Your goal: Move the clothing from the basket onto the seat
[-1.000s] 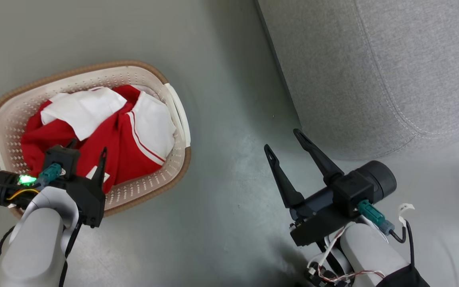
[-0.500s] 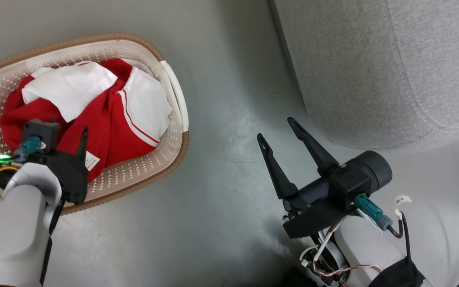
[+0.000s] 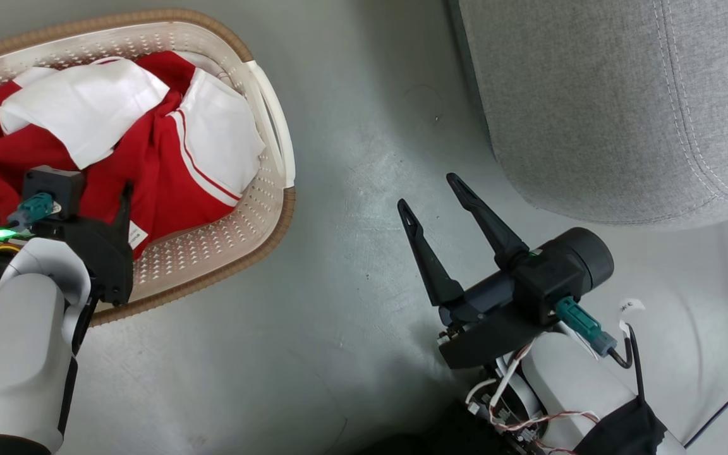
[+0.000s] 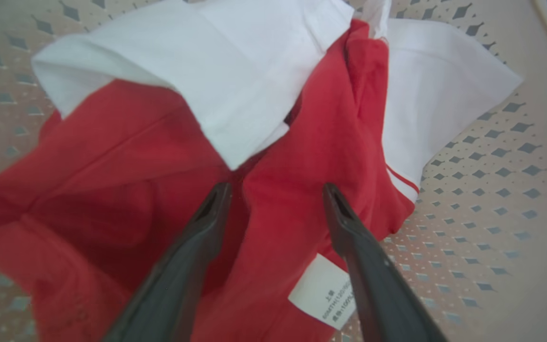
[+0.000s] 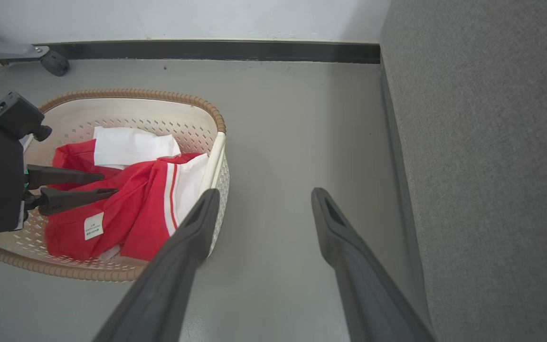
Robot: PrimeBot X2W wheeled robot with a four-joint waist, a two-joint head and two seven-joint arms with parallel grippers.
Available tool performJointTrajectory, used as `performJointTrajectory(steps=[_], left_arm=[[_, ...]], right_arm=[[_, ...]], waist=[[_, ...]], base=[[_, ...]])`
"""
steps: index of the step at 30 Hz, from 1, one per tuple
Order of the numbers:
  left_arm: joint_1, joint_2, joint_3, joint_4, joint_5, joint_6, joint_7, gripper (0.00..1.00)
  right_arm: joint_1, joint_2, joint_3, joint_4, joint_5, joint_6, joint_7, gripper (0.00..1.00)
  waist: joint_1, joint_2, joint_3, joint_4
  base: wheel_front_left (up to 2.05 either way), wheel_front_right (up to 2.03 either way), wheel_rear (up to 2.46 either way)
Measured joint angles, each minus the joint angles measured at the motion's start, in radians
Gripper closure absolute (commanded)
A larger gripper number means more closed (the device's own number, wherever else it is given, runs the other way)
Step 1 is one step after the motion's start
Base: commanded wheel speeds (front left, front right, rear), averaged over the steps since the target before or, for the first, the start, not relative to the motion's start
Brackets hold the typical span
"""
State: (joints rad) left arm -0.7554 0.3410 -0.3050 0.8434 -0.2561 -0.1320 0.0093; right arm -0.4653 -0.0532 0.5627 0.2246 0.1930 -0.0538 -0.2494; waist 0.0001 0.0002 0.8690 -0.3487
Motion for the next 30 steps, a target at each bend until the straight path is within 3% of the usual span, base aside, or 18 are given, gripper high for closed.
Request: performJointTrajectory(steps=[6, 7, 8, 9, 10, 21, 30], left_arm=[[0.000, -0.003, -0.025, 0.006, -0.008, 0.000, 0.016, 0.00], [0.000, -0.005, -0.033, 0.008, -0.019, 0.000, 0.017, 0.14], [0.000, -0.007, -0.039, 0.009, -0.028, 0.000, 0.017, 0.51], [0.000, -0.011, -0.044, 0.010, -0.033, 0.000, 0.016, 0.69], [0.000, -0.011, -0.044, 0.010, -0.033, 0.000, 0.016, 1.00], [0.008, -0.093, -0.078, 0.020, -0.134, 0.000, -0.026, 1.00], [0.013, -0.149, -0.127, -0.082, -0.225, 0.000, -0.101, 1.00]], right_arm=[[-0.008, 0.000, 0.012, 0.001, 0.006, -0.005, 0.000, 0.00], [-0.018, 0.000, 0.013, 0.002, 0.011, -0.008, 0.000, 0.00], [-0.021, 0.000, 0.013, 0.004, 0.011, -0.008, 0.000, 0.00], [-0.023, 0.000, 0.012, 0.009, 0.011, -0.008, 0.000, 0.00], [-0.023, 0.000, 0.012, 0.009, 0.011, -0.008, 0.000, 0.00], [-0.032, 0.000, -0.043, 0.084, 0.009, -0.008, 0.000, 0.00], [-0.040, -0.041, -0.115, 0.111, 0.001, 0.002, 0.000, 0.00]], waist=[[-0.0001, -0.0001, 0.008, -0.005], [0.0000, 0.0000, 0.010, -0.006], [0.0000, 0.0000, 0.011, -0.006], [0.0000, 0.0000, 0.010, -0.006], [0.0000, 0.0000, 0.010, -0.006], [-0.0001, -0.0001, -0.053, 0.015], [-0.0003, -0.0002, -0.150, 0.083]], base=[[0.00, 0.00, 0.00], [0.00, 0.00, 0.00], [0.00, 0.00, 0.00], [0.00, 0.00, 0.00], [0.00, 0.00, 0.00], [0.00, 0.00, 0.00], [0.00, 0.00, 0.00]])
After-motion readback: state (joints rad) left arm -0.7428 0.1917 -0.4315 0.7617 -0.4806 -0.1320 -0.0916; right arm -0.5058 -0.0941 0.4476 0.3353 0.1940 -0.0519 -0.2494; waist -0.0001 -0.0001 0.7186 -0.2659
